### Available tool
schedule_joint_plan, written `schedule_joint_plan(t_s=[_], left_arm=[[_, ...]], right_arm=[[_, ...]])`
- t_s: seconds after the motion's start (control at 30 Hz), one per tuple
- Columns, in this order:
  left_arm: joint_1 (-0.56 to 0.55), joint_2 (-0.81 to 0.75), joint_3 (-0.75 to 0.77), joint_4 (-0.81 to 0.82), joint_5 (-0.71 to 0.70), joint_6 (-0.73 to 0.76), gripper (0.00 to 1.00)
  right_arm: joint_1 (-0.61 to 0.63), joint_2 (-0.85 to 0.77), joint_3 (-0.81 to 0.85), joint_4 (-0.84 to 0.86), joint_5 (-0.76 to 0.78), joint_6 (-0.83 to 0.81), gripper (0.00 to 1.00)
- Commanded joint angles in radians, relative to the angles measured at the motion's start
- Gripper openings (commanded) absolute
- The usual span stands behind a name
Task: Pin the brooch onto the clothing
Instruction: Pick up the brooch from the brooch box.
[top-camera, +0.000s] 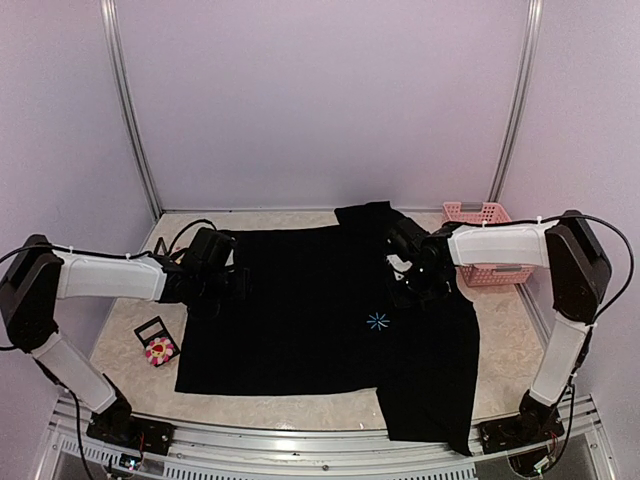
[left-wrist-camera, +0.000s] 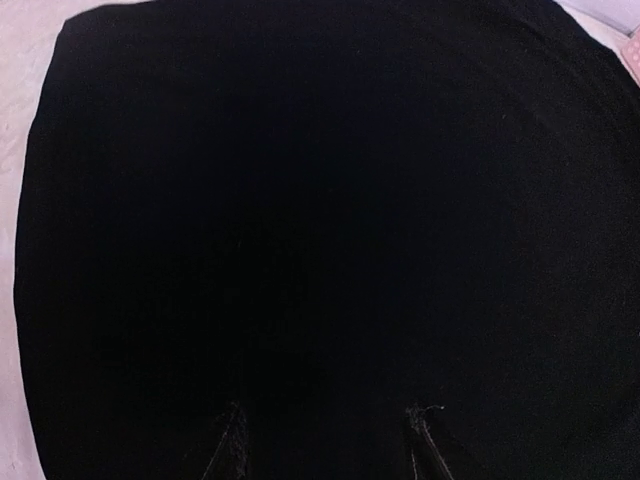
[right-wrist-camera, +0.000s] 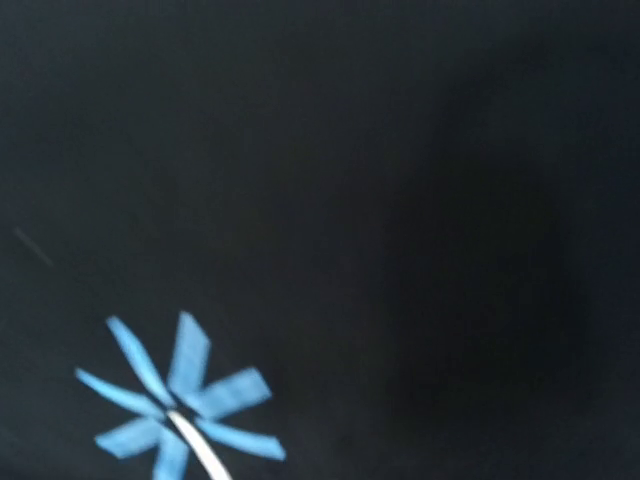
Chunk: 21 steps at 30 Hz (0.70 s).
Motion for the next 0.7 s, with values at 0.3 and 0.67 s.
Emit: schedule_joint_plan(t_s=[0.3,0.67], left_arm=[[0.037,-0.141,-0.037,-0.025,-0.035,0.014,0.53],[0.336,0.235,0.433,-0.214,-0.197,0.118,0.64]], right_arm=[[0.057,-0.118,-0.188,0.045,0.097,0.101,0.00],[0.063,-0.196,-0.162,0.103,0.107,0.015,0.33]])
